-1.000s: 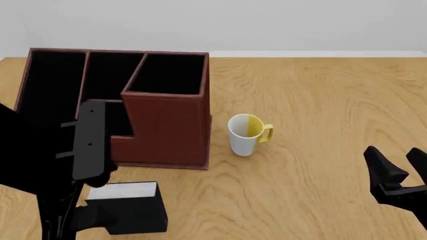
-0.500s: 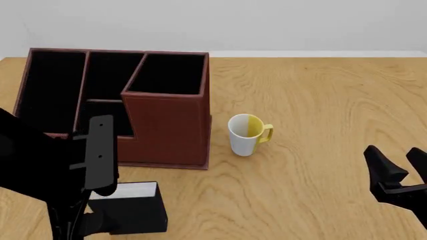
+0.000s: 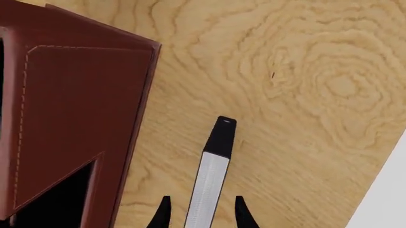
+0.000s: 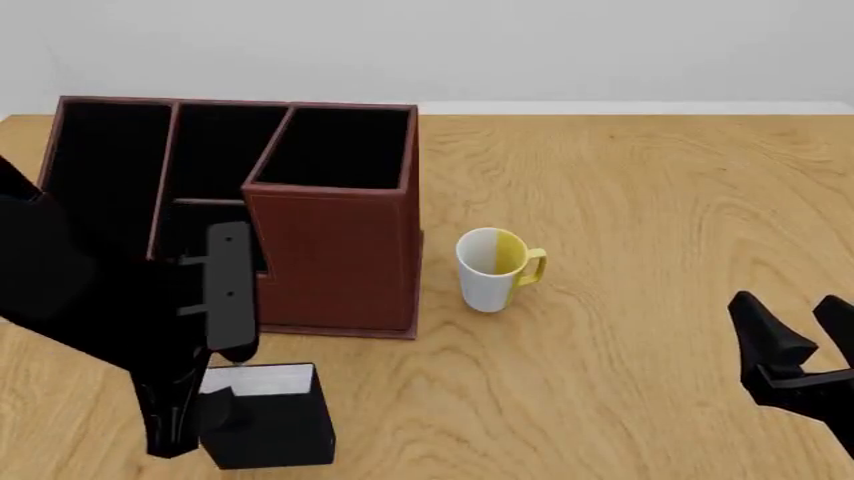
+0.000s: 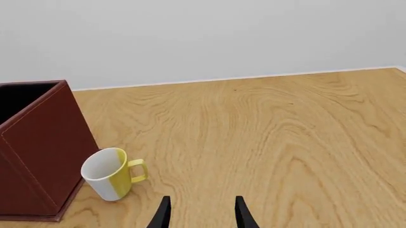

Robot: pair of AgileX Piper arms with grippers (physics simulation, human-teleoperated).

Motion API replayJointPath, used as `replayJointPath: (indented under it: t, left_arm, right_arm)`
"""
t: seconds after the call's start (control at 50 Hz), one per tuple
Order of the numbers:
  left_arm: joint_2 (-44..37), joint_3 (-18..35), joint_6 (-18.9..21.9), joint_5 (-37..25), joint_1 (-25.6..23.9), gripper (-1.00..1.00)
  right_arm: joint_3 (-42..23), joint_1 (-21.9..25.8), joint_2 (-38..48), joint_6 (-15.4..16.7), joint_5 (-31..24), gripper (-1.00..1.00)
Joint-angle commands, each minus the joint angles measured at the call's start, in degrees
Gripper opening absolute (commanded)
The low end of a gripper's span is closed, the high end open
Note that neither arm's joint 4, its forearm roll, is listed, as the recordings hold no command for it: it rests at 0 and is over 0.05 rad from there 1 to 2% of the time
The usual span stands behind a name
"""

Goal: Pick up the book and place it in the front compartment of the caddy.

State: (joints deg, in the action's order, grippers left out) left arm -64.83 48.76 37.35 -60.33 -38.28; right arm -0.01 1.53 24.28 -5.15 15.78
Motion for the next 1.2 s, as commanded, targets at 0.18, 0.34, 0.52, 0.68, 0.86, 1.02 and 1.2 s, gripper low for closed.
replayJointPath:
  t: [0.18, 0.34, 0.52, 0.68, 0.86, 1.02, 1.2]
  left_arm:
    - [-1.0, -3.7, -0.6, 4.4, -1.6, 1.00]
    - [-2.6, -3.4, 0.2, 5.7, -0.3, 1.00]
    - [-1.9, -6.7, -1.5, 7.7, -2.2, 1.00]
    - [-0.8, -10.0, -3.7, 9.2, -4.0, 1.00]
    - [-0.3, -12.2, -4.4, 10.5, -4.2, 1.00]
    - [3.9, -17.5, -7.7, 11.2, -7.5, -1.00]
    - [7.5, -19.6, -2.2, 8.4, -4.9, -1.00]
  right_arm:
    - [0.0, 0.0, 1.1, 0.2, 0.9, 1.00]
    - [0.0, -0.2, 0.7, 0.2, 0.6, 1.00]
    - [0.0, -0.2, -0.5, 0.2, -0.3, 1.00]
    - [0.0, -0.4, -0.8, 0.2, -0.5, 1.00]
    - [0.0, -0.7, -1.7, 0.2, -1.2, 1.00]
    - [0.0, -0.6, -1.7, 0.1, -1.2, 1.00]
    - [0.0, -0.6, -0.6, 0.1, -0.4, 1.00]
